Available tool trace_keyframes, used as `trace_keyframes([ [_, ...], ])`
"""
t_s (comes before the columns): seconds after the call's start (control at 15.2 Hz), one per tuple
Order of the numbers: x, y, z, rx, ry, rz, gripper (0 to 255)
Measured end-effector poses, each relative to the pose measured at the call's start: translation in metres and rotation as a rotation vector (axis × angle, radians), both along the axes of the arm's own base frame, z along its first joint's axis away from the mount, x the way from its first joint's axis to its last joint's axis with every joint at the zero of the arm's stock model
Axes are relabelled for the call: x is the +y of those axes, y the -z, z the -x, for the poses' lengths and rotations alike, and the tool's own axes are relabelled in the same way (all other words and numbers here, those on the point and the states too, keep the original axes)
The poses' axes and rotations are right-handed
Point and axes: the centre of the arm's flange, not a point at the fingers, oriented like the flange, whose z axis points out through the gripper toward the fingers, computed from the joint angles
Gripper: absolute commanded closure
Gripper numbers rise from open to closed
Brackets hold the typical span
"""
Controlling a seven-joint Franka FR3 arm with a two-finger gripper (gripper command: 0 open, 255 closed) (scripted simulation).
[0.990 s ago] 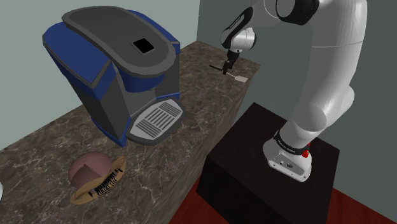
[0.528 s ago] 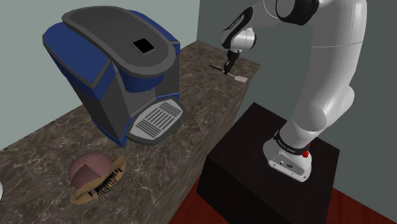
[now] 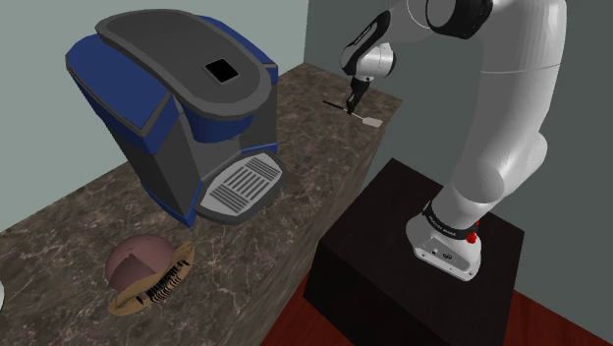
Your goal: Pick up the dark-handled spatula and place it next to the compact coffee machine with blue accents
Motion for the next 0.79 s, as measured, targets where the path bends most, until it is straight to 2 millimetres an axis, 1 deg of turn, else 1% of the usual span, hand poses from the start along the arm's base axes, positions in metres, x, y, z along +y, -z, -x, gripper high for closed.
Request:
trace_keyframes([
  [0.13,0.0,-0.006,0.0,0.0,0.0,0.0,255],
  [0.79,0.0,-0.058,0.0,0.0,0.0,0.0,255],
])
